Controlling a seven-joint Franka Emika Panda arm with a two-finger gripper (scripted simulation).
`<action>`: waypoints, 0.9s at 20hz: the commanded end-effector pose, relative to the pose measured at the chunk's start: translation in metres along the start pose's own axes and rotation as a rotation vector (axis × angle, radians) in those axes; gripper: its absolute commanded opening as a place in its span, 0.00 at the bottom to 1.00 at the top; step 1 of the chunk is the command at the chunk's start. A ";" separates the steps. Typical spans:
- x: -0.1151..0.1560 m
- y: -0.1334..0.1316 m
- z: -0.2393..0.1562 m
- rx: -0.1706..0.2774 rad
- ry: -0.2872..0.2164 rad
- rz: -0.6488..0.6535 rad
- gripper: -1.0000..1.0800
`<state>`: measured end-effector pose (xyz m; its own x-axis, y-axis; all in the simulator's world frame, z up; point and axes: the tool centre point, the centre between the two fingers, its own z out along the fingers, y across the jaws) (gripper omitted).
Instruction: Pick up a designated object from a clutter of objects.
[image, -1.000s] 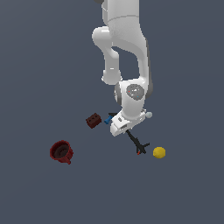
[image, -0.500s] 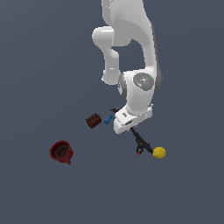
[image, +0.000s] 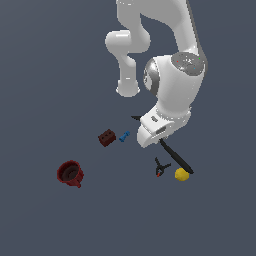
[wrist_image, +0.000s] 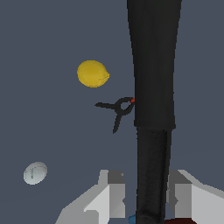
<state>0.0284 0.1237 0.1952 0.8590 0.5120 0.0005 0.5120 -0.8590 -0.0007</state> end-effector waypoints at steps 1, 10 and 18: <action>0.009 -0.001 -0.025 0.000 0.001 0.000 0.00; 0.043 -0.005 -0.108 0.000 0.001 0.000 0.00; 0.068 -0.006 -0.165 0.000 0.000 0.000 0.00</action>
<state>0.0800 0.1613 0.3496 0.8590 0.5120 -0.0003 0.5120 -0.8590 -0.0011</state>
